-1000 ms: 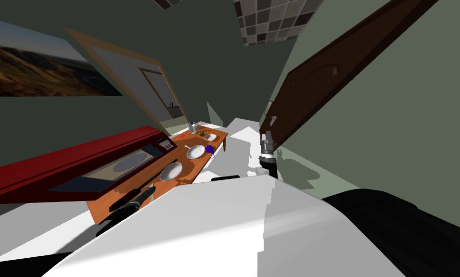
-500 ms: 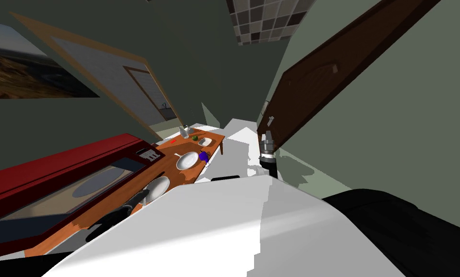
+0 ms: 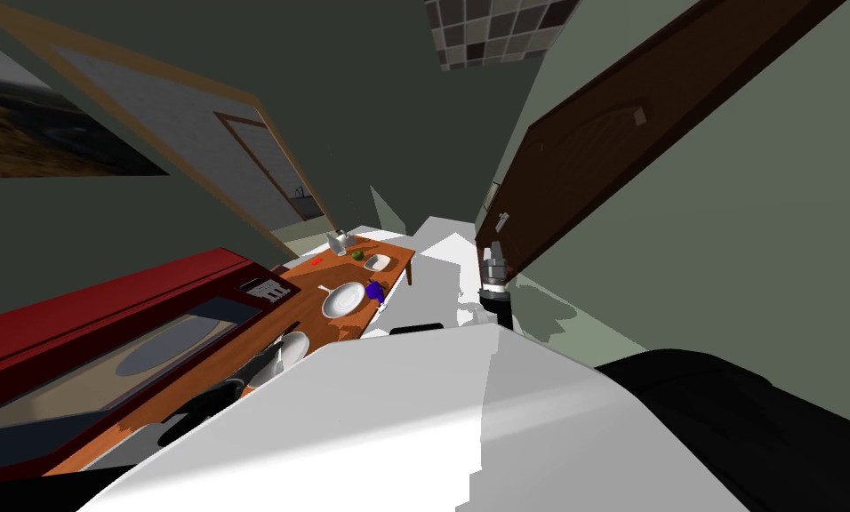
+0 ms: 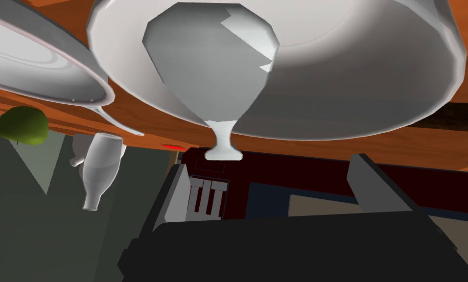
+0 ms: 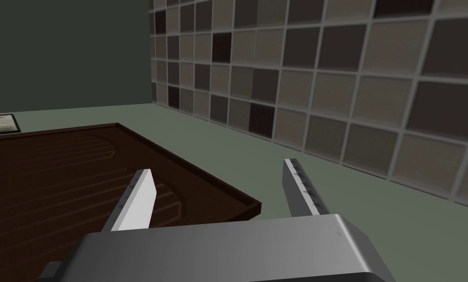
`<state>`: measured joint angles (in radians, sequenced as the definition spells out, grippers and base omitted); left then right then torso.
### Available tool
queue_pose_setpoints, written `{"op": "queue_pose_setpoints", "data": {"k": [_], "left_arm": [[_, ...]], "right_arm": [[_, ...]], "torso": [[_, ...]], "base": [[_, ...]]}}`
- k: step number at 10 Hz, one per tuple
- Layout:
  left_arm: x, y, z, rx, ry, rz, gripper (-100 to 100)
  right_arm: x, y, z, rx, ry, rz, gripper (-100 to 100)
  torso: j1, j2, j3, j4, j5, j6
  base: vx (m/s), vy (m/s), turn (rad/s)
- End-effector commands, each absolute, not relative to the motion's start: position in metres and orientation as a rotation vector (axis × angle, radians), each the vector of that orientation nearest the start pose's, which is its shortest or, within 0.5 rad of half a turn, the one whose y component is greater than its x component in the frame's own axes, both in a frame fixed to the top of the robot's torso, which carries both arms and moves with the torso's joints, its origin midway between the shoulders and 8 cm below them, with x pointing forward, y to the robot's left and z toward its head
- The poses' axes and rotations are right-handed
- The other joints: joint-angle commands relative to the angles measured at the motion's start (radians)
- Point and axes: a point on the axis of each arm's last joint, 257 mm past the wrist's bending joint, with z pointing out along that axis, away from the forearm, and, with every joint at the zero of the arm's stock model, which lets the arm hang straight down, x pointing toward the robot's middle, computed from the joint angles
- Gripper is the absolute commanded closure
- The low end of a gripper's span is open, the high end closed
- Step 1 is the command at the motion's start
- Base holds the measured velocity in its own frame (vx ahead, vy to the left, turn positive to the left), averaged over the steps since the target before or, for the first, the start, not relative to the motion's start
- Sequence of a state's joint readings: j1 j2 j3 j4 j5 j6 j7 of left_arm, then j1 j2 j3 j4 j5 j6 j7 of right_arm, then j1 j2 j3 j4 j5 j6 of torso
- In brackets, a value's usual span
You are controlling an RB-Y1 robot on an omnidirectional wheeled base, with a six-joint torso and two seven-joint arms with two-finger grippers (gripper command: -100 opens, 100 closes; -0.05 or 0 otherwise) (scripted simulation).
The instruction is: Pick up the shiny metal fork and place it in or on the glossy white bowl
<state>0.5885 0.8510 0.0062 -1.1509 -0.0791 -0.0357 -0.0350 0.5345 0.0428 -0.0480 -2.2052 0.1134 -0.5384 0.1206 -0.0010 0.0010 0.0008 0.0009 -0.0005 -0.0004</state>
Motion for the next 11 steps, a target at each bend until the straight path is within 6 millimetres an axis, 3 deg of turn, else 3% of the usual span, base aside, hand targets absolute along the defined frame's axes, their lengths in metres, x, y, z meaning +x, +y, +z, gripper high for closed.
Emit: {"op": "queue_pose_setpoints", "data": {"k": [1, 2, 3, 11], "left_arm": [[0.163, 0.669, -0.437, -1.042, 2.074, 0.179, -100], [0.163, 0.669, -0.437, -1.042, 2.074, 0.179, 0], [0.163, 0.673, -0.425, -1.033, 2.075, 0.178, -100], [0.166, 0.676, -0.384, -0.993, 2.1, 0.155, -100]], "right_arm": [[0.347, -0.292, -0.014, 0.615, 0.724, 1.047, 0], [0.347, -0.292, -0.014, 0.615, 0.724, 1.047, 0], [0.347, -0.292, -0.014, 0.615, 0.724, 1.047, 0], [0.347, -0.292, -0.014, 0.615, 0.724, 1.047, 0]], "torso": [[0.0, 0.0, 0.0, 0.0, 0.0, 0.0], [0.0, 0.0, 0.0, 0.0, 0.0, 0.0], [0.0, 0.0, 0.0, 0.0, 0.0, 0.0], [-0.001, -0.002, -0.001, 0.0, 0.0, 0.0]], "base": [[0.0, 0.0, 0.0], [0.0, 0.0, 0.0], [0.023, -0.008, 0.07], [0.033, -0.016, 0.05]]}}
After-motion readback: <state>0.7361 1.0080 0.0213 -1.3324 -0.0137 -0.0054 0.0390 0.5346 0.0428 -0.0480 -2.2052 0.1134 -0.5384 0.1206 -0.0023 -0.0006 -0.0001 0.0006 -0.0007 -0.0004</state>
